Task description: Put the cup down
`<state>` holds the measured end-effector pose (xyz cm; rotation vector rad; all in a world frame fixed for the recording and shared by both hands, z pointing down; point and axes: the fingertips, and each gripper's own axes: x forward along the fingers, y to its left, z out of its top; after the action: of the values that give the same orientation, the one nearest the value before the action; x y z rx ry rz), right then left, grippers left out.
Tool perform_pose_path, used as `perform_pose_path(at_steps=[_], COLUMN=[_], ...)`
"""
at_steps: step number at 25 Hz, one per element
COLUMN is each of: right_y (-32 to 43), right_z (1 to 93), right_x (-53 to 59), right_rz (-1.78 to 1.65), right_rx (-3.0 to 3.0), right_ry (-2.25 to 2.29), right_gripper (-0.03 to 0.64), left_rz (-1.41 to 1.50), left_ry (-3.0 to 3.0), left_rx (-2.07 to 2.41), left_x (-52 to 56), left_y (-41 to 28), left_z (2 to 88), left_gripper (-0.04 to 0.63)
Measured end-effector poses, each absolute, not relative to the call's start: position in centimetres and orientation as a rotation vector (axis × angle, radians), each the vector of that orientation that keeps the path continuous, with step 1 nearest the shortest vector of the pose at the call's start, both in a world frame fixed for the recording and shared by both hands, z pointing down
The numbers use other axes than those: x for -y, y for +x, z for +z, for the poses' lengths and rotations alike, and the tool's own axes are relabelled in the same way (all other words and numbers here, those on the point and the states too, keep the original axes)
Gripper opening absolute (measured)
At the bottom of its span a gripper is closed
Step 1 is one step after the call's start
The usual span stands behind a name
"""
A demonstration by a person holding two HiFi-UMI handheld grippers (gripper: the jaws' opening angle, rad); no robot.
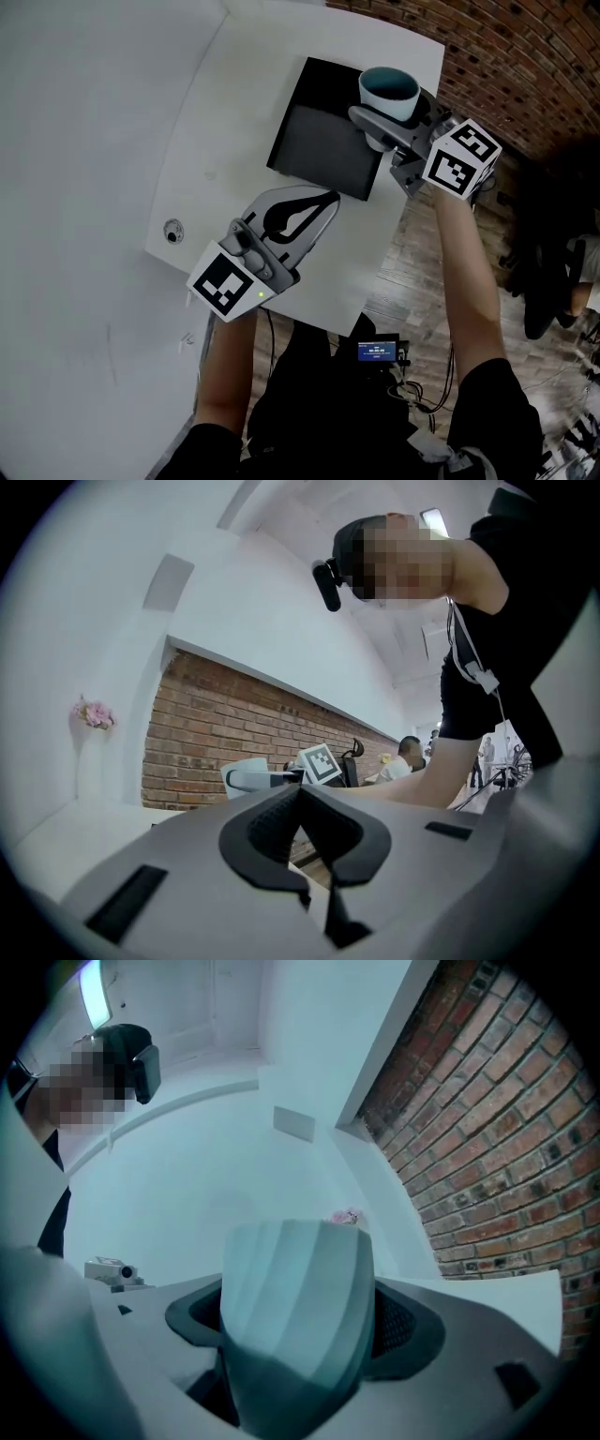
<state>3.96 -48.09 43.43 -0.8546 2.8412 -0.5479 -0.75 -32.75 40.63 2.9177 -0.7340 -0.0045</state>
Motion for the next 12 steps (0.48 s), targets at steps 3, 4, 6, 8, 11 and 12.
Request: perform_pose_path(at_steps=[3,4,6,8,11,12], right_y=[3.6,3.3,2.7,2.1,1.7,1.7], right_z=[44.0,44.2,44.6,44.9,45.5,45.7], right_x=[49.7,50.1,50.8,51.3,52.3,52.7], right_rz=[-0.544,-0.538,-0.518,-0.494,-0.475,-0.472], right_rx=[-2.834,-2.837,-2.847,-2.866,-2.878,-2.874], right_ry=[-0.874,-0.878,-0.880,-0.884,-0.899,-0.905], right_gripper=[0.405,0.405,0.403,0.404,0.404,0.405], left_rz=[-0.016,-0.026,-0.035,-0.027,-0.018,-0.018], left_ry=[2.922,2.924,2.934,2.952,2.969,2.970], left_rx=[0.773,0.789,0.818,0.837,0.853,0.857], left_x=[34.1,34.6,35.3,35.6,35.8,35.8], left_y=[-1.1,-1.3,-1.7,-1.8,-2.0,-2.1], left_z=[41.0,41.0,40.9,40.5,40.1,40.0], left_gripper=[0.008,0.006,0.007,0.007,0.006,0.007])
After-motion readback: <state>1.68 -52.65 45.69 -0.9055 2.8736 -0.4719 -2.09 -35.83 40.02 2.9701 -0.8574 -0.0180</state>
